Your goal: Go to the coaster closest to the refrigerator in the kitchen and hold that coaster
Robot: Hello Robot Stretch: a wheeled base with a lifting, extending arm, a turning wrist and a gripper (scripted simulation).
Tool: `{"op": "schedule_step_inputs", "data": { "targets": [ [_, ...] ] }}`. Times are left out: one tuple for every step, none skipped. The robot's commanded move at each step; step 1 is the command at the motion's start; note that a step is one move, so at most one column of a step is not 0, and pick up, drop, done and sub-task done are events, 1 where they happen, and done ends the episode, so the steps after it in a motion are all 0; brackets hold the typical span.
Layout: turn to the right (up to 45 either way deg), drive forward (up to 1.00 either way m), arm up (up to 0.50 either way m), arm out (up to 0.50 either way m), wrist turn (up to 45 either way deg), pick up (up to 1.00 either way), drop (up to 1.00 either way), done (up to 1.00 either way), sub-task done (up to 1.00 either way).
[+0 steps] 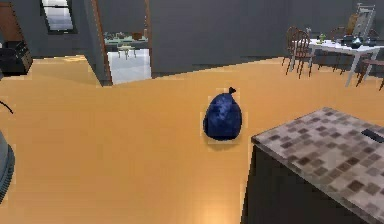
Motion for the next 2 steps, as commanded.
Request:
{"op": "schedule_step_inputs", "data": {
  "targets": [
    [0.0,0.00,0.38,0.00,0.0,0.00,0.00,0.00,0.00],
    [0.0,0.00,0.00,0.44,0.0,0.00,0.00,0.00,0.00]
  ]
}}
